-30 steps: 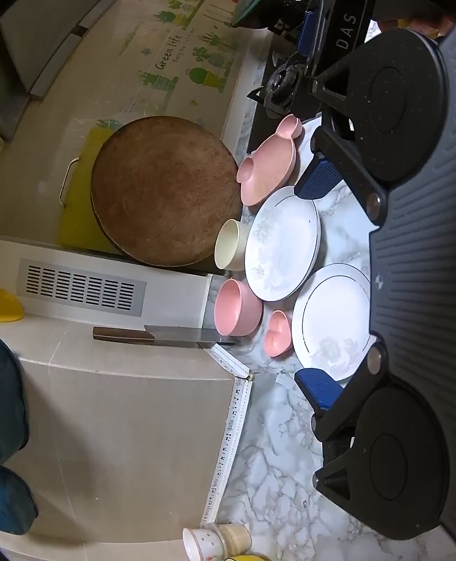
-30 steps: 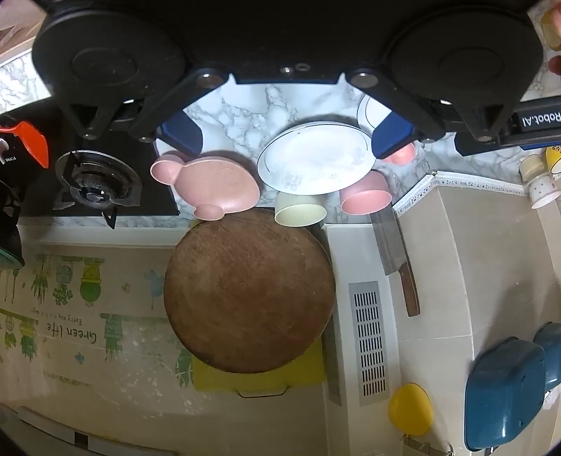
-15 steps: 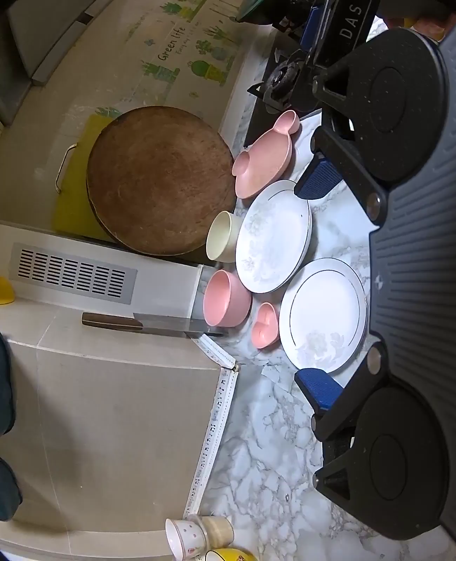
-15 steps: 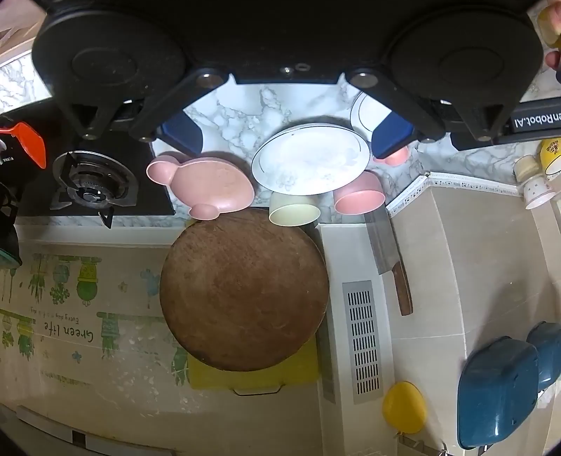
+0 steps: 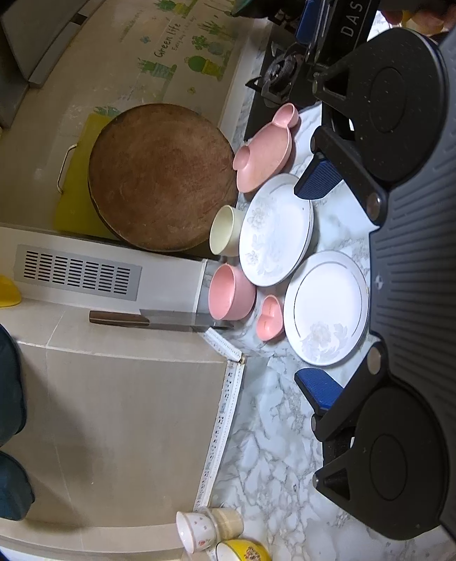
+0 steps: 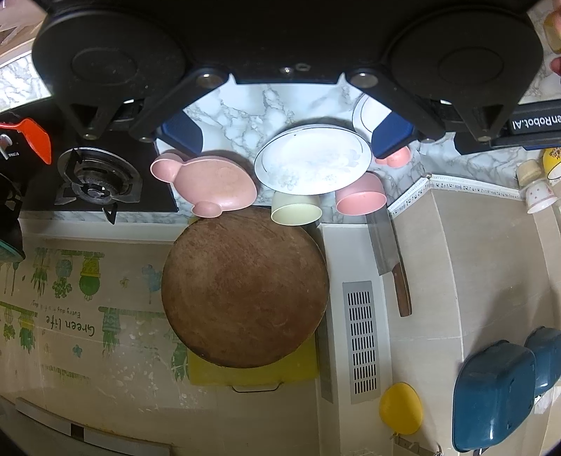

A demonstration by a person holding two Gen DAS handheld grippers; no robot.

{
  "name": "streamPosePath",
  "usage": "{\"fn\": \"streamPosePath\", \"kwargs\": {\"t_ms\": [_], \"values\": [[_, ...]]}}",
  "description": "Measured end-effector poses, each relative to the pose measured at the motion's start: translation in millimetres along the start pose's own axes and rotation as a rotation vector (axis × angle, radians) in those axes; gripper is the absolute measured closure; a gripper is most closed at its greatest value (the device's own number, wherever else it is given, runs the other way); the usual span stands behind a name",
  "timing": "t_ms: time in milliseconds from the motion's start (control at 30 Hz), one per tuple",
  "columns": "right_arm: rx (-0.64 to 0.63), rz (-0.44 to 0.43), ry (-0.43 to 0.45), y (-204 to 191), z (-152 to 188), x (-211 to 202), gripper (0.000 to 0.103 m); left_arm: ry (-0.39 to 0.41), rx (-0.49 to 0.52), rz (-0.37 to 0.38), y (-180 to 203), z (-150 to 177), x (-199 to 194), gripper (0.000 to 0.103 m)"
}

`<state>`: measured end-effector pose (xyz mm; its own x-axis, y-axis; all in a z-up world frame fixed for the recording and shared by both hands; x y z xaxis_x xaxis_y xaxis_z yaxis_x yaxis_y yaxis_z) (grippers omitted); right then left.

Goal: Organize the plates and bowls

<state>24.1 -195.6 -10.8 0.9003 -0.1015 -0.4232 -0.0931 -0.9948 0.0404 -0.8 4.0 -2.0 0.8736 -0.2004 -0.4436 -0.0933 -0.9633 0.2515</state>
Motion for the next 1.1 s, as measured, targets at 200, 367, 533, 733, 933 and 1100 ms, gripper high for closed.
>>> {"fn": "streamPosePath", "kwargs": {"t_ms": [200, 367, 533, 733, 933, 1100], "values": [[-0.003, 0.005, 0.005, -1.0, -0.5, -1.1, 0.000, 0.001, 0.011, -0.011, 2.1, 0.9, -0.8, 0.000], [-0.003, 0.005, 0.005, -0.9, 0.0, -0.7, 0.000, 0.001, 0.017, -0.015, 2.2, 1.3, -0.9, 0.000], [-0.007, 0.009, -0.002, -0.9, 0.2, 0.9, 0.000, -0.003, 0.015, -0.009, 0.3, 3.1, -1.8, 0.000], [-0.011, 0.012, -0.001, -0.6, -0.5, 0.6, 0.000, -0.018, 0.015, -0.010, 0.7, 2.7, -0.8, 0.000], [-0.013, 0.017, 0.000, 0.4, 0.0, 0.0, 0.000, -0.021, 0.014, -0.008, 1.8, 2.8, 0.0, 0.000], [-0.016, 0.020, 0.001, 0.4, 0.5, -0.3, 0.000, -0.019, 0.015, -0.008, 3.8, 3.6, 0.4, 0.000]]}}
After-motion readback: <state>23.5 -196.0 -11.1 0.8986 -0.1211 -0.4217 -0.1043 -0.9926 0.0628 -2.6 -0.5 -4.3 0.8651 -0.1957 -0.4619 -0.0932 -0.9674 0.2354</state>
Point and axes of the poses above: each gripper's, at about its wrist camera, not at the fingertips, and x roughly the way its jaws point, y to its right, z to its underside, the point moved 1 cm from there along x, roughly the way its jaws point, and after that the axes turned 15 degrees about z, right-handed, at the moved point
